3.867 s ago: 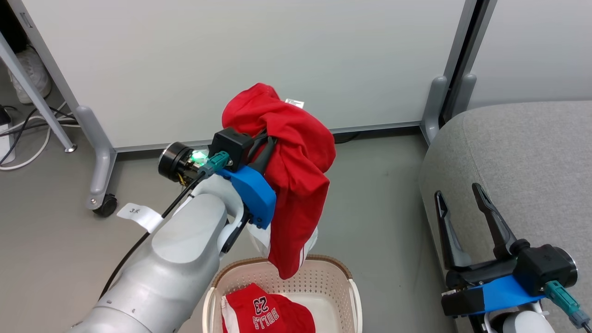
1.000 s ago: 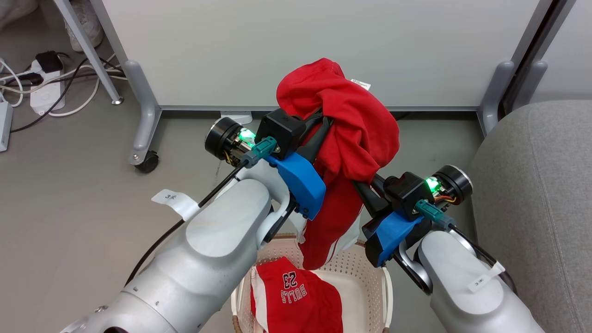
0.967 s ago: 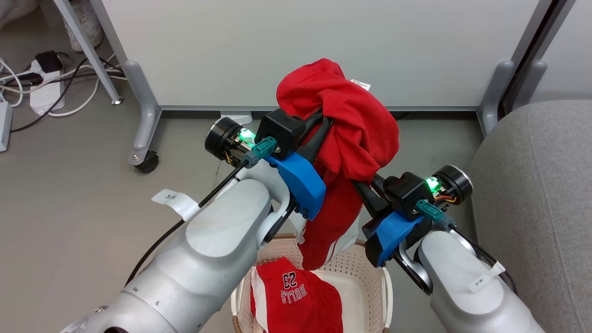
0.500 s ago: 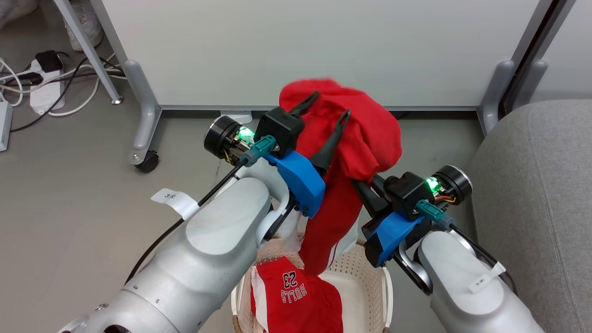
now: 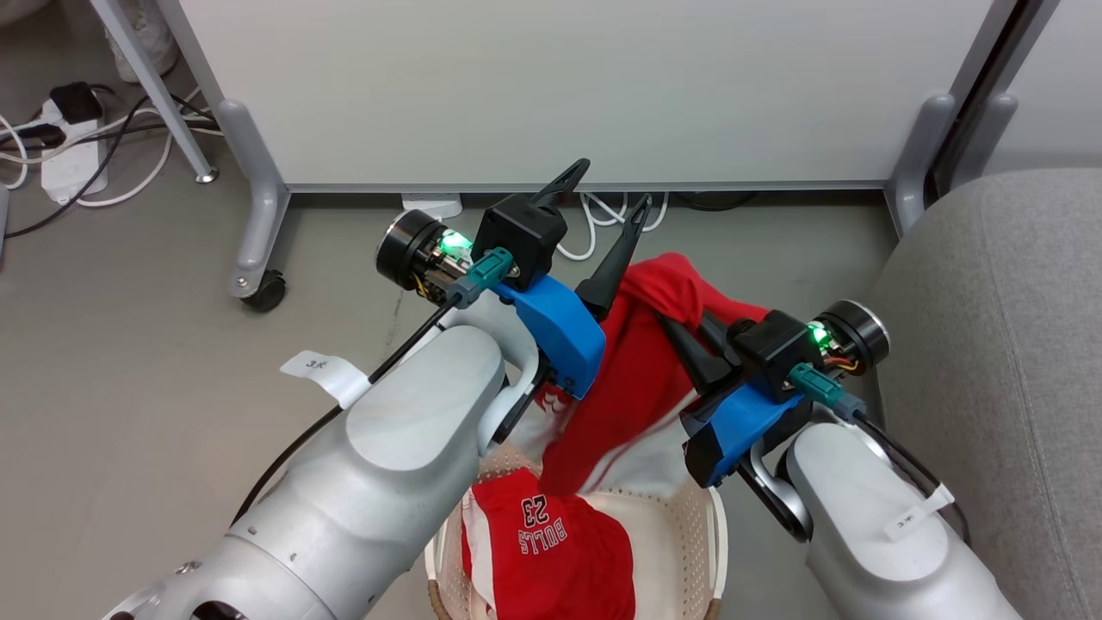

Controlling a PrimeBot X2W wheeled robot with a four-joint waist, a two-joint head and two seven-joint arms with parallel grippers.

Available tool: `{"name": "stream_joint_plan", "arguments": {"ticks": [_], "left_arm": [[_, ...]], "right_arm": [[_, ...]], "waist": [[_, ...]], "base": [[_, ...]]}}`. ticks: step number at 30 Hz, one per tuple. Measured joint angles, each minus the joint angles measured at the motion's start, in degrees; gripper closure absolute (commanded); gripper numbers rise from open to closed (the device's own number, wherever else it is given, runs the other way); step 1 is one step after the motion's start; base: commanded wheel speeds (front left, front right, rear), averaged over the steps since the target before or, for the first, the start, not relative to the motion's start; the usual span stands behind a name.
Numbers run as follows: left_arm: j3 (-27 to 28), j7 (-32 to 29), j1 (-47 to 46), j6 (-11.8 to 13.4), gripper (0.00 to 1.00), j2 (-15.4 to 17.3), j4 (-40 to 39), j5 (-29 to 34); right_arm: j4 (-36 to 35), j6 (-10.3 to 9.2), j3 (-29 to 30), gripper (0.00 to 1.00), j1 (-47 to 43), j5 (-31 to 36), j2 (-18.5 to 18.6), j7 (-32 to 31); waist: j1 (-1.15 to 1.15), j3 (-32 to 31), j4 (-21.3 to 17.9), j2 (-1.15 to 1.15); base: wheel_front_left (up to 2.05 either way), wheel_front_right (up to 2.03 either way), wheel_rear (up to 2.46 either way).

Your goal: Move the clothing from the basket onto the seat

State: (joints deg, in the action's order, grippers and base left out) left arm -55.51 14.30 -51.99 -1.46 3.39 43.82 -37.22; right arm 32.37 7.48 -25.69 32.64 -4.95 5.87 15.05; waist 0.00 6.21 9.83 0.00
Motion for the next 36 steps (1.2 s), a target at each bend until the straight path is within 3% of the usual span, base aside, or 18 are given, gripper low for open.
{"name": "stream_joint_plan", "arguments": {"ticks": [16,36], "left_arm": [[0.5,0.7,0.3,1.5,0.0,1.0,-4.2,3.1],[2.1,0.7,4.8,1.4,0.0,3.0,-10.0,8.3]], "right_arm": [[-8.0,0.0,9.1,1.0,-2.0,0.9,2.0,0.0],[-19.2,0.0,19.1,1.0,-9.0,1.9,2.6,0.0]], "waist": [[0.0,4.2,-5.3,0.0],[-0.01,8.4,-18.4,0.0]], "base": [[0.0,0.0,0.0],[0.0,0.0,0.0]]}}
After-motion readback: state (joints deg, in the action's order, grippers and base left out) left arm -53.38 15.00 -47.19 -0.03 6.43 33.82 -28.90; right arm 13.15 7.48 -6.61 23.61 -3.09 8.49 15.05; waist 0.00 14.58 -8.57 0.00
